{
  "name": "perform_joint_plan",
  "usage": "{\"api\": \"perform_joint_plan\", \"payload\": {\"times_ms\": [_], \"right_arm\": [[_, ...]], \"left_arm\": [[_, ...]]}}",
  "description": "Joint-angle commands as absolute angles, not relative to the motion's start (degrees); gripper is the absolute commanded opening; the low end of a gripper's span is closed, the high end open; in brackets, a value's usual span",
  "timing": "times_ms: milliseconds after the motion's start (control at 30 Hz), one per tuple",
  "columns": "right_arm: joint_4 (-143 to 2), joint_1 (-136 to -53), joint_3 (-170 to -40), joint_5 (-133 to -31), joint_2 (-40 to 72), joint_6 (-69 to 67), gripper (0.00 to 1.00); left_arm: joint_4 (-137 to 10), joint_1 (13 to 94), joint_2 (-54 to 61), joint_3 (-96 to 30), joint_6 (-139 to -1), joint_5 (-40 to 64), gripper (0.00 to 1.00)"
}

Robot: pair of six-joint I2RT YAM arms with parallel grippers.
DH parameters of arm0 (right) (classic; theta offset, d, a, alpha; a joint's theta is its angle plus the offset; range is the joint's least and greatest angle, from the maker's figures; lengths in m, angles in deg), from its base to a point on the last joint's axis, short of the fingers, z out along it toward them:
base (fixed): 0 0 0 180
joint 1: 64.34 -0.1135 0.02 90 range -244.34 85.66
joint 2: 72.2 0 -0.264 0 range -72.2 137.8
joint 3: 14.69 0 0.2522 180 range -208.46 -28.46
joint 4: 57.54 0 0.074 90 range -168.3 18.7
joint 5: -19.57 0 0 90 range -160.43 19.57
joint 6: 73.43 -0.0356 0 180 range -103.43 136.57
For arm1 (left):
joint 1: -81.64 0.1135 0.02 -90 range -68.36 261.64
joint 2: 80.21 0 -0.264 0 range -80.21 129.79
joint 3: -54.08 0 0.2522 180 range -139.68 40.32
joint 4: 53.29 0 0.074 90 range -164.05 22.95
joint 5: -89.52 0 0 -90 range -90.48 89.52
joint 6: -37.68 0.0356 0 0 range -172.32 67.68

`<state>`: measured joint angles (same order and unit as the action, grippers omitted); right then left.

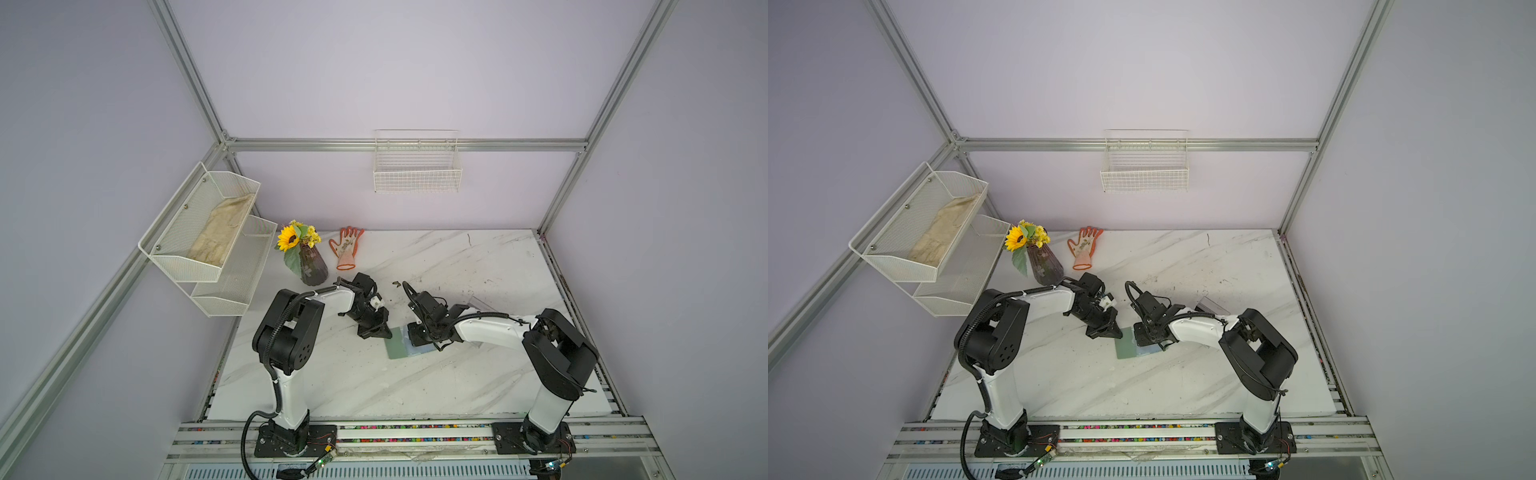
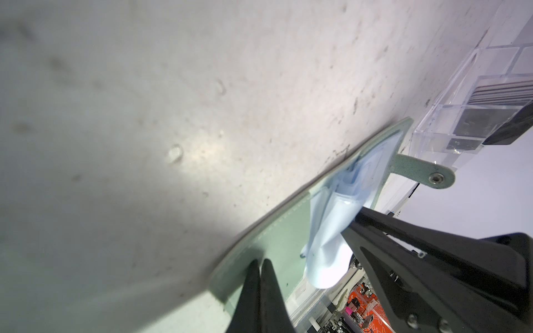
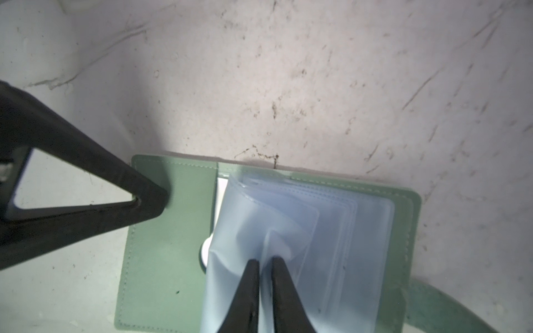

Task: Insert credit cards into a card holder
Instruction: Open the card holder at the center of the board.

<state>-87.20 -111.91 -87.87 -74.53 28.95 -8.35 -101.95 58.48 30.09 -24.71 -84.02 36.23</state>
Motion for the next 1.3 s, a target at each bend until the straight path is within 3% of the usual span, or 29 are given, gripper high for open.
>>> {"api": "perform_joint_plan", "payload": {"times_ms": [0, 633, 1067, 1133, 1267], "right_arm": [[-89.22, -112.21, -89.43, -74.75, 26.86, -7.77, 0.13], [-89.41, -112.21, -91.10, -75.65, 27.08, -7.25, 0.07], [-87.40, -113.85, -91.76, -81.83, 29.62, -6.45, 0.07], [-86.67, -114.12, -91.78, -82.83, 29.93, -6.37, 0.11], [-84.50, -114.47, -91.21, -86.07, 29.49, -6.45, 0.29]], "left_arm": [[-97.20, 56.94, 35.12, -24.24, -82.99, 29.23, 0.00], [-97.07, 56.63, 35.55, -24.13, -82.91, 29.23, 0.00], [-97.06, 56.68, 35.21, -24.02, -82.42, 29.32, 0.00], [-97.09, 56.67, 35.33, -24.17, -82.30, 29.40, 0.00], [-97.19, 56.68, 35.73, -24.48, -81.95, 29.32, 0.00]]}}
